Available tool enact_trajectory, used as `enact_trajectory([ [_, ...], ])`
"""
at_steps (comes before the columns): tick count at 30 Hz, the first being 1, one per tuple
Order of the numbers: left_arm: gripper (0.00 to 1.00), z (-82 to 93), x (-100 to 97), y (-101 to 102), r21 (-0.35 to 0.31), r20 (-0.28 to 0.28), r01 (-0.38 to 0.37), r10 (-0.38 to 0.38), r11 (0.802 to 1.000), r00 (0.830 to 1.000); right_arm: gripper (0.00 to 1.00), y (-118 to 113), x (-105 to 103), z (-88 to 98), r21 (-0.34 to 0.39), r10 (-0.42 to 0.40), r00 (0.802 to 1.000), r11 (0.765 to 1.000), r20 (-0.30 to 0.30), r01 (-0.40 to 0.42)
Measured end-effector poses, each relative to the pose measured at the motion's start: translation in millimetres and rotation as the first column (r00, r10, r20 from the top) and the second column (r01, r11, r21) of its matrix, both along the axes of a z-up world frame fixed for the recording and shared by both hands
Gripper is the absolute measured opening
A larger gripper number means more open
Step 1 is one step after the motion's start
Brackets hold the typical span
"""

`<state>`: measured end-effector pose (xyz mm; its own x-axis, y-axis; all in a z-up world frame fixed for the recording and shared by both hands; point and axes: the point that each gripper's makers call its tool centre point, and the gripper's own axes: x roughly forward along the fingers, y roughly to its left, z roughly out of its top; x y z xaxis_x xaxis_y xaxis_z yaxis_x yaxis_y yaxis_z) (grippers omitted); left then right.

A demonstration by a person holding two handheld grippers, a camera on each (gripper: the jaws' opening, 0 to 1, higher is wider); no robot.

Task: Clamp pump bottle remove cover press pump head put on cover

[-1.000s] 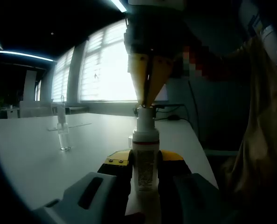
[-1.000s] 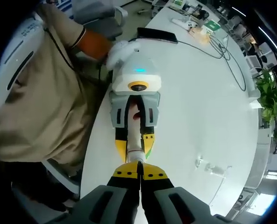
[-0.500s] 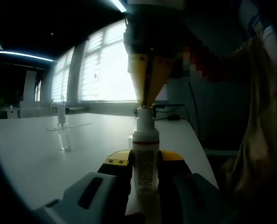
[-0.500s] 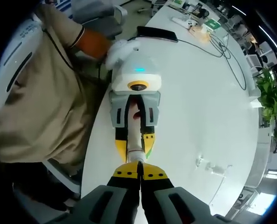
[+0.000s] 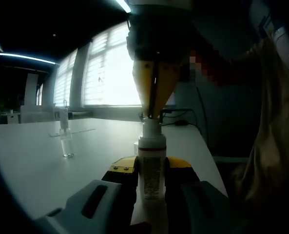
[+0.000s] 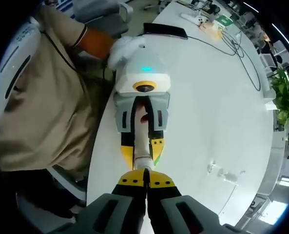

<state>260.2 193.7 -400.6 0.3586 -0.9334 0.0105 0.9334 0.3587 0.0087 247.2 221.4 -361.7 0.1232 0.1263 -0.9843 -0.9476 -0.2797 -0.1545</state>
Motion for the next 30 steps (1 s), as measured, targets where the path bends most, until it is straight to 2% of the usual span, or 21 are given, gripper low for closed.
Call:
enact_trajectory([
  [16, 0.12, 0.5, -2.1, -1.0, 0.001, 0.001, 0.000, 0.000, 1.000, 1.000, 0.00, -0.4, -0.7, 0.1, -0.010, 0.008, 1.000, 1.000, 0.019, -0.008],
  [22, 0.12, 0.3, -1.0, 0.2, 0.000, 0.000, -0.001, 0.001, 1.000, 1.000, 0.00, -0.7, 1.0, 5.9, 0.027, -0.006, 1.000, 1.000, -0.003, 0.006],
  [30, 0.12, 0.0, -0.1, 1.5, 0.000, 0.001, -0.001, 0.001, 1.000, 1.000, 0.00, -0.1, 0.6, 8.3, 0.077, 0.007, 1.000, 0.997, 0.004, -0.008],
])
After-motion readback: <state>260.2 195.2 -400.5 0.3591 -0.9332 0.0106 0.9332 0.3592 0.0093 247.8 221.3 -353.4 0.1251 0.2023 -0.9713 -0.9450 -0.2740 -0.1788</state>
